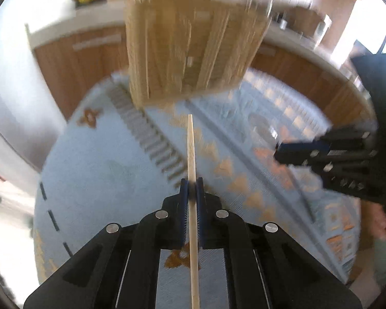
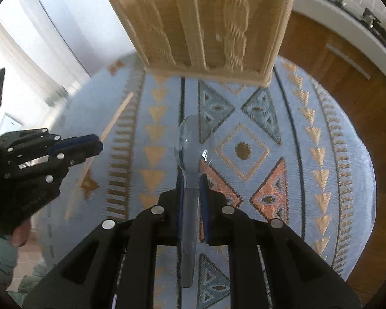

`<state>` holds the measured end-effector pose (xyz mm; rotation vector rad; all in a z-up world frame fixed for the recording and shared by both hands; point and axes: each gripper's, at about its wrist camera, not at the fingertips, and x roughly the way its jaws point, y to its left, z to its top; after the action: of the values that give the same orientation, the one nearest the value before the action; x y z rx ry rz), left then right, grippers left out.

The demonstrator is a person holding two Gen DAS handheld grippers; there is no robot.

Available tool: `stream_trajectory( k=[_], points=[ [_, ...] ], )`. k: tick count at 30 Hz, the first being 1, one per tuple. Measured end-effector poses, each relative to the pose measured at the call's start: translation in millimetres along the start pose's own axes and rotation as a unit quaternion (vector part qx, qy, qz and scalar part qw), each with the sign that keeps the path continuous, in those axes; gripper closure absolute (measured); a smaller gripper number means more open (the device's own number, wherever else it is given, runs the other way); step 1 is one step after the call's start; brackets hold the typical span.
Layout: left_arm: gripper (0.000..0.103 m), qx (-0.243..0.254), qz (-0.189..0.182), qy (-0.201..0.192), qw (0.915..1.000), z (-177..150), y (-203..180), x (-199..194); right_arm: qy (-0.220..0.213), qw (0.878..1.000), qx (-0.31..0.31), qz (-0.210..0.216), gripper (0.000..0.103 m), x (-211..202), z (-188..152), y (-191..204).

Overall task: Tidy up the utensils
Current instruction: 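Lower the chopstick into the basket with the left tool while the right tool lowers its clear spoon in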

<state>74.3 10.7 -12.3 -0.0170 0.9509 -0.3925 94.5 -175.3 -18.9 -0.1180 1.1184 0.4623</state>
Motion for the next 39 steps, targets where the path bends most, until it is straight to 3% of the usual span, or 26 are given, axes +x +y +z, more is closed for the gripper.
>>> stream_trajectory(
  k=[2, 4, 8, 12, 20, 23, 30, 39],
  points=[
    [0.099, -0.002, -0.013, -0.069, 0.9975, 5, -4, -30, -0.034, 0.999, 0.001, 0.013, 0.093, -22, 2, -2],
    [0.099, 0.002, -0.003, -0.125, 0.9922, 9, -9, -55, -0.077, 0.997, 0.004, 0.027, 0.093, -47, 8, -1],
    [0.099, -0.011, -0.005, -0.226, 0.9741, 30, -17, -92, -0.17, 0.985, 0.01, 0.034, 0.093, -93, 30, 2],
    [0.099, -0.033, -0.02, -0.307, 0.951, 64, -18, -120, -0.276, 0.96, 0.015, 0.033, 0.093, -129, 68, 8],
    [0.099, -0.073, -0.008, -0.43, 0.9, 116, -22, -134, -0.374, 0.926, 0.045, 0.002, 0.093, -139, 112, 9],
    [0.099, -0.085, 0.008, -0.454, 0.8872, 128, -17, -124, -0.395, 0.917, 0.063, -0.002, 0.093, -126, 127, 5],
    [0.099, -0.071, 0.056, -0.481, 0.8719, 138, -10, -90, -0.428, 0.901, 0.061, -0.032, 0.093, -101, 145, 6],
    [0.099, -0.073, 0.101, -0.475, 0.8713, 135, 2, -47, -0.436, 0.894, 0.07, -0.072, 0.093, -70, 145, 1]
  ],
)
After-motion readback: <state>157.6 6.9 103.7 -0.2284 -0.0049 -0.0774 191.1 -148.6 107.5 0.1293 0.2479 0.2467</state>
